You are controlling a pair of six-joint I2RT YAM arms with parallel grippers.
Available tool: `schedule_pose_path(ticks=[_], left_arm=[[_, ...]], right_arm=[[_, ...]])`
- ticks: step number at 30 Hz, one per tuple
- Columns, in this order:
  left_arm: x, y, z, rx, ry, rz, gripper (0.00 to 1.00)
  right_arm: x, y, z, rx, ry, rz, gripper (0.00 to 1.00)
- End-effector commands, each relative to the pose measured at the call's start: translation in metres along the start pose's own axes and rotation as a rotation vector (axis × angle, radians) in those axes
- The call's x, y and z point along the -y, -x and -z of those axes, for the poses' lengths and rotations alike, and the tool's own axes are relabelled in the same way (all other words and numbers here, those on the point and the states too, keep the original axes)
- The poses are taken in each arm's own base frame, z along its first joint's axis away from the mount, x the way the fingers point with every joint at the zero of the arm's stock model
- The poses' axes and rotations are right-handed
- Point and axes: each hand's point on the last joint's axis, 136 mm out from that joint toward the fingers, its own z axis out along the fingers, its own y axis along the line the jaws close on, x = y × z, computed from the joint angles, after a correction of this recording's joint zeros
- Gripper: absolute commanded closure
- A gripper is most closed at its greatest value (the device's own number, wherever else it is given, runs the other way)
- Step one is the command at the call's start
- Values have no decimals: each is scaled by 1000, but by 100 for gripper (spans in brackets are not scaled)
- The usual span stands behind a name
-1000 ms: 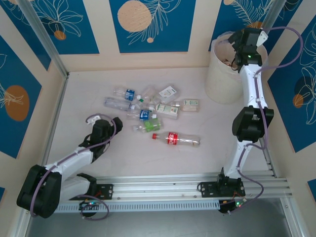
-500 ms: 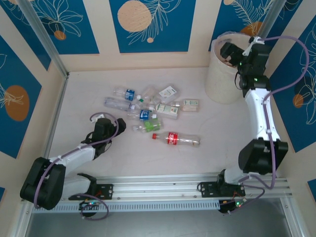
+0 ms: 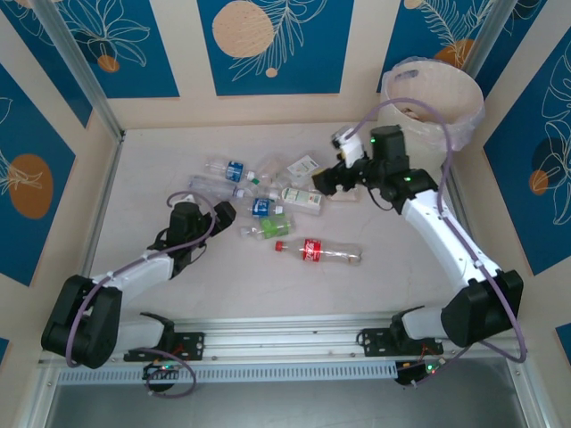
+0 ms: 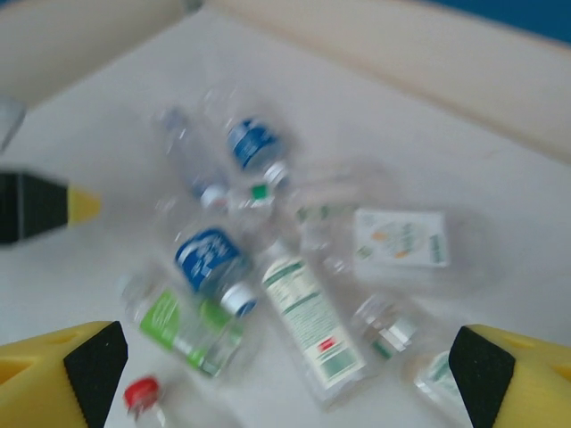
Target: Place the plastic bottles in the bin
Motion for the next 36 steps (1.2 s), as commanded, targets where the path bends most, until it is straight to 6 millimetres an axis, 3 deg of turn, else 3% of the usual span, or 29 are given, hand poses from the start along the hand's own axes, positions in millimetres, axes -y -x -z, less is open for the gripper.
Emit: schedule_pose_path(ticks=[1, 6, 13, 19, 28, 36], left_arm=[[5, 8, 0, 1, -30, 31, 0], [-7, 11, 4, 16, 13, 42, 0], [-20, 11, 6, 34, 44, 78, 0], [-27, 11, 9, 38, 67, 86, 0], [-35, 10, 12, 51, 92, 87, 0], [-42, 9, 13, 53, 112, 88, 0]], right_arm=[[-24, -57, -15, -228, 67, 108, 5], [-58, -105, -37, -446, 141, 255, 7], [-103, -145, -62, -627, 305, 393, 10], [-126, -179, -81, -776, 396, 547, 25], [-133, -188, -130, -715, 333, 773, 36], [-132, -209, -143, -752, 344, 797, 43]])
